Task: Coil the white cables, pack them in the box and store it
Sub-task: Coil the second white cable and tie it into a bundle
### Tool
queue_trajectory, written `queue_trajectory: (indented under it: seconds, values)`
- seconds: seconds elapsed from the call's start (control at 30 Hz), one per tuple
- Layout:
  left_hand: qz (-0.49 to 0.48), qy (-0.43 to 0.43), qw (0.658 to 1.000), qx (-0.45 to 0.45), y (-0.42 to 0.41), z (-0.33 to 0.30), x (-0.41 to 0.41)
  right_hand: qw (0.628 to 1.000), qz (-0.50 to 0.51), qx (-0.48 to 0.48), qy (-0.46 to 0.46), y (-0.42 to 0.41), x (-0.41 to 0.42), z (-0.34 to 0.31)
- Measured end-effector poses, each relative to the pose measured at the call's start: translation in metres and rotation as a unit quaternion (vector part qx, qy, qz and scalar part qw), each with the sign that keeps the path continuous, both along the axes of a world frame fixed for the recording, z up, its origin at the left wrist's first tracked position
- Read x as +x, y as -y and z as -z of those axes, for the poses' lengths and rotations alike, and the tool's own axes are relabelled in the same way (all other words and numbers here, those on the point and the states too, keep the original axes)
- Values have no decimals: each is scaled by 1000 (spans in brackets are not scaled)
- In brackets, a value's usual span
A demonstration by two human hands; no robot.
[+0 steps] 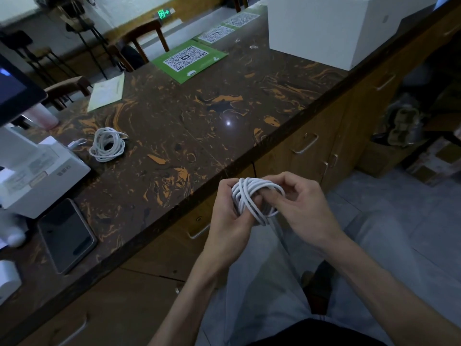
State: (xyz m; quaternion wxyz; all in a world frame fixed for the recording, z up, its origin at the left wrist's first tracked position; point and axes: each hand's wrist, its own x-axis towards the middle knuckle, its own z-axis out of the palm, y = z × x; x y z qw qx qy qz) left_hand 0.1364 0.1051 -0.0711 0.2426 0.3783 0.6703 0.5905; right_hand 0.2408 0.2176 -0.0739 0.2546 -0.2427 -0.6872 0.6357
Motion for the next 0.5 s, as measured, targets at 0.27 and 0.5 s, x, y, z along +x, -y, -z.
queue_trajectory:
  seconds: [0.27, 0.5]
  values:
    - [178, 19, 973, -145, 11, -26, -48, 999, 20, 12, 35, 4, -19, -3]
    - [215, 114, 959, -143, 11, -29, -67, 991, 110, 27, 74, -9, -36, 2]
